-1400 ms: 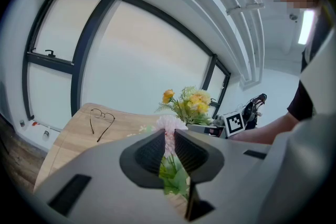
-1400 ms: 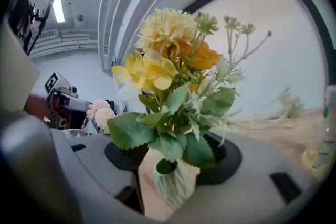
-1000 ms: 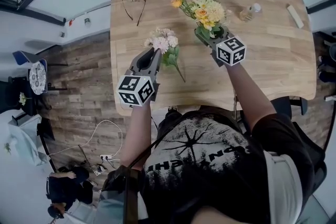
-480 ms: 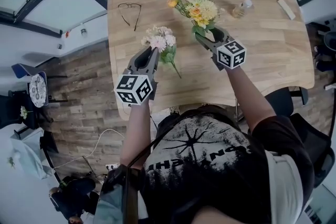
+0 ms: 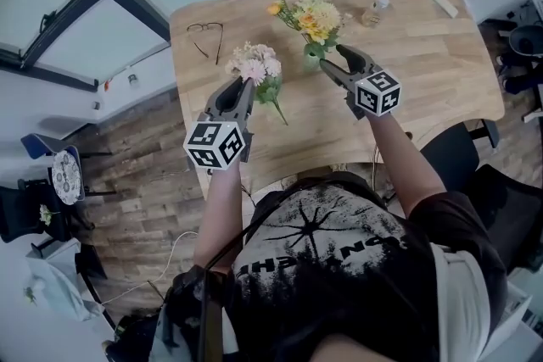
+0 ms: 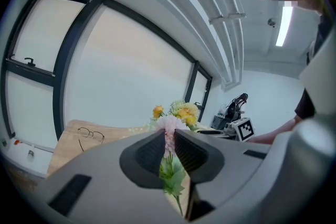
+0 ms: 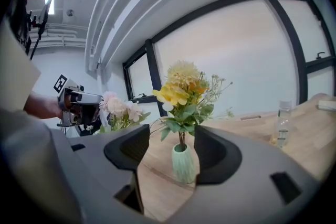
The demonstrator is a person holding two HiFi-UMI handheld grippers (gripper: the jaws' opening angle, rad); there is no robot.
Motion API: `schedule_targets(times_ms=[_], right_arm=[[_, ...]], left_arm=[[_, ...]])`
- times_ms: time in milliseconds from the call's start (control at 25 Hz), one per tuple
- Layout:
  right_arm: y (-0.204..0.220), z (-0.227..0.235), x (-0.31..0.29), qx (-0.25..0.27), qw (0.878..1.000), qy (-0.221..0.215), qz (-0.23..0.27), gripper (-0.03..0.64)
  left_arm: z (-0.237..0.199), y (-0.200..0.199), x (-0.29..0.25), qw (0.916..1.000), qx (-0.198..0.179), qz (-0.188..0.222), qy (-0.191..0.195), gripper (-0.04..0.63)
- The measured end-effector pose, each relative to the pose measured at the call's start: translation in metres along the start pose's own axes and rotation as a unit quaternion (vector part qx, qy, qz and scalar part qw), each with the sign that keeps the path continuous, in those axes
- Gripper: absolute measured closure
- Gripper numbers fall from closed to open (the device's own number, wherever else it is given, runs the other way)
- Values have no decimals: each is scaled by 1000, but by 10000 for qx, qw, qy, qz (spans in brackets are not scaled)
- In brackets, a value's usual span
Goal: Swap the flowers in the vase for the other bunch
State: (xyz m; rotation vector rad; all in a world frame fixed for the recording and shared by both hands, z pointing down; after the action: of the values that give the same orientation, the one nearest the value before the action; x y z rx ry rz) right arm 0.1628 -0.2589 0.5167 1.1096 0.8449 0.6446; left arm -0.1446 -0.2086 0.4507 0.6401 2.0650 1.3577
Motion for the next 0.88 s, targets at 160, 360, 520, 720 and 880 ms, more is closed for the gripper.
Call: schedule_targets(times_ms=[160, 360, 520, 720, 880], right_arm=[[-13, -13, 12, 148, 9996, 86, 211, 356], [-29, -35, 24, 199, 9989, 34, 429, 410], [-41, -59, 32, 384, 9978, -62, 530, 493], [-55, -84, 39, 331, 9967, -235, 702, 546], [-63, -93, 45, 429, 9959, -218, 761, 561]], left_arm=[[-3, -6, 7, 9998, -114, 44, 136, 529], [-7, -13, 15, 9993, -236, 90, 262, 529], [-11, -17, 25, 9990, -306, 130, 302, 529], [-16, -23, 33, 9983, -404, 122, 392, 529], [-18, -24, 36, 9980, -407, 155, 447, 529]])
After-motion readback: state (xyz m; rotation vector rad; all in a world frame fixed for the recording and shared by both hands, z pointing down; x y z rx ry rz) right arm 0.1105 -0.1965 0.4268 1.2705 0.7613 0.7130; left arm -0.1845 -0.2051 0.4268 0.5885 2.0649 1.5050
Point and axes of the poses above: the fingertips, and each gripper's own axes: x backward along the fingers, z to its right, y out of its underside, the point moved 8 cm from there along x, backward along the fingers, and after that the axes turned 7 degrees about y, right-handed, at the moved point
